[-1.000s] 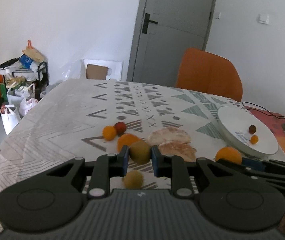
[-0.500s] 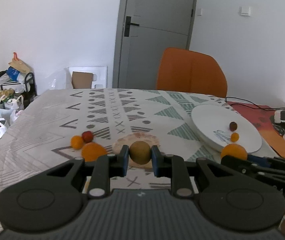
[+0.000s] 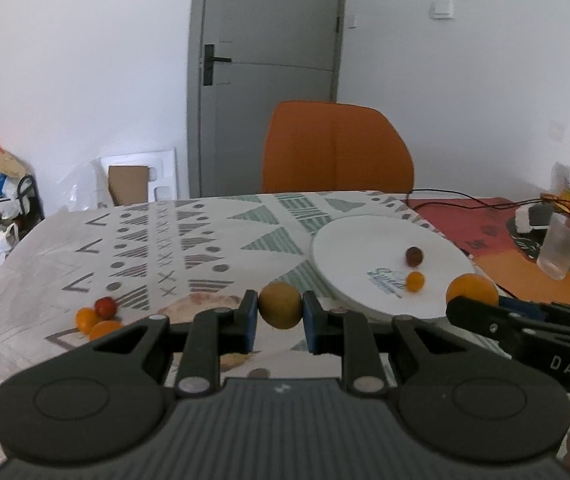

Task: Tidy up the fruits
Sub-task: 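Carry the apricot and orange over the white plate and release both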

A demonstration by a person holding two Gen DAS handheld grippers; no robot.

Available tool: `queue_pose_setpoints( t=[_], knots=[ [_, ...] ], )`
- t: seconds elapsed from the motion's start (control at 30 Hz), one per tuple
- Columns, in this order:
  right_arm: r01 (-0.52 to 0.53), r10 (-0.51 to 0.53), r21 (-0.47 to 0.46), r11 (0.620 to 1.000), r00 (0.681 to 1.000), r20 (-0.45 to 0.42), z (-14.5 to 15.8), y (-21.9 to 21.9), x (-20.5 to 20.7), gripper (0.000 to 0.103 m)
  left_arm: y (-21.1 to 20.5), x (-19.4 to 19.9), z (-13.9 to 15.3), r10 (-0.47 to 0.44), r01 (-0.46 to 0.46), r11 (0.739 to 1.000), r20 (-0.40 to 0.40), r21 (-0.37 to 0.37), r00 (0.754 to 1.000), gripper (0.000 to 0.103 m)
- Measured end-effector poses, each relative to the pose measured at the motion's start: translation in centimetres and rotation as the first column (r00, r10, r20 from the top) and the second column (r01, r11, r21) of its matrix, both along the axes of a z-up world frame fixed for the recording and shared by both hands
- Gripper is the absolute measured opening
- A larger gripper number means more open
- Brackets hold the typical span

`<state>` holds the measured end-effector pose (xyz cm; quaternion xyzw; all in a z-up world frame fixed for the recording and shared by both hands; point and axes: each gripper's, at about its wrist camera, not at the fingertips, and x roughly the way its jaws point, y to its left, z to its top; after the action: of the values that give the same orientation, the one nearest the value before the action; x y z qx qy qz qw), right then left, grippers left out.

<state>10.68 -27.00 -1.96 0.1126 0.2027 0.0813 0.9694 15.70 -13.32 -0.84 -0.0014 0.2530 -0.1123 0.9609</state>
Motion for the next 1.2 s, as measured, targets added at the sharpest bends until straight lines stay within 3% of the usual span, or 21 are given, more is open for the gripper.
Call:
queue_pose_setpoints(
  t=[0.47,1.2],
  knots=[
    [0.075,-0.075,0.045,0.996,0.997,-0.006,-1.6,-4.3,-0.7,0.035,-5.0,1.2,-0.3,-0.059,0.059,0.996,0.0,0.061,0.998,0.022],
    [0.102,-0.102,0.014,0.995,0.994,-0.041,-2.3,-5.4,1.5,0.035,-8.2,6.0,-2.1,-0.134,0.136,0.99,-0.046,0.033,0.99,0.023]
  ],
)
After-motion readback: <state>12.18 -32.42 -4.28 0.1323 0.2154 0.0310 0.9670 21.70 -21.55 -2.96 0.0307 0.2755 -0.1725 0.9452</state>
